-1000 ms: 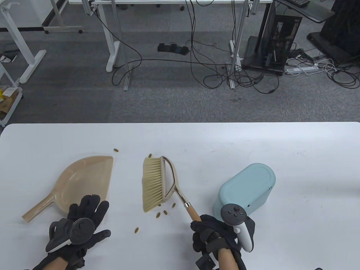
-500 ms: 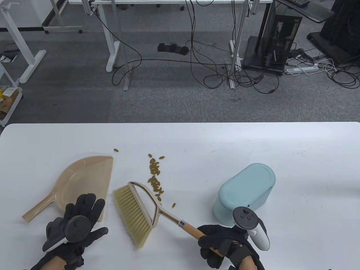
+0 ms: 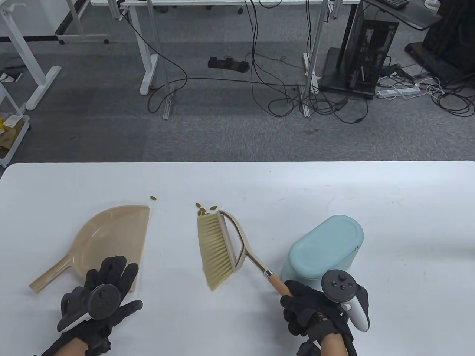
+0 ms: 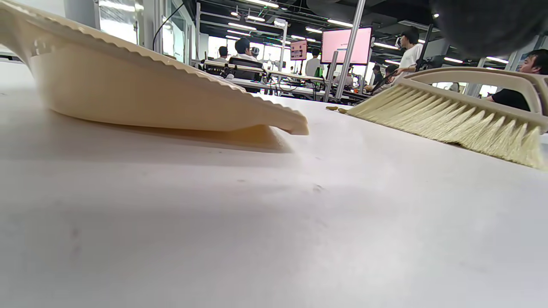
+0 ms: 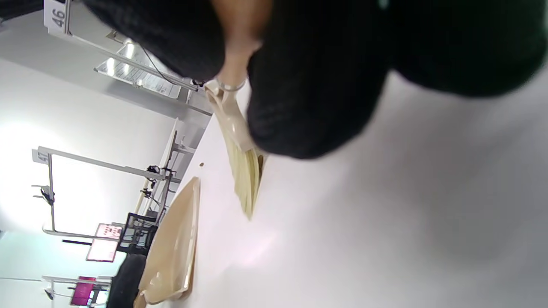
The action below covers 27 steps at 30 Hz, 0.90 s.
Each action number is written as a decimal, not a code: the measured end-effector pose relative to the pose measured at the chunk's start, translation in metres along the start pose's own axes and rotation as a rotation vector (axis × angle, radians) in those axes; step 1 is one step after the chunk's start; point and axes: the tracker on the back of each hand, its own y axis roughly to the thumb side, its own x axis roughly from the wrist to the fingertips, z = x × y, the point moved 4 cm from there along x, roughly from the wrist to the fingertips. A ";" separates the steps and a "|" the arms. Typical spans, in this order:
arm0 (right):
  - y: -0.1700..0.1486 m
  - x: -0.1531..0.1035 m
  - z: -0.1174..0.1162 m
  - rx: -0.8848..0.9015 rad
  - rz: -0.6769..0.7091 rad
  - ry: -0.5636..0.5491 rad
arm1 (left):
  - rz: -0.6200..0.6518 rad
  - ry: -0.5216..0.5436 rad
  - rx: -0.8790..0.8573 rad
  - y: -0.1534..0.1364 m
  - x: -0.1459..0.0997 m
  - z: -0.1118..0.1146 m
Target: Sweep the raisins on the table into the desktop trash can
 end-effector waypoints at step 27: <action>0.074 0.113 -0.136 0.466 -0.021 0.207 | -0.044 0.037 -0.088 -0.016 0.000 -0.010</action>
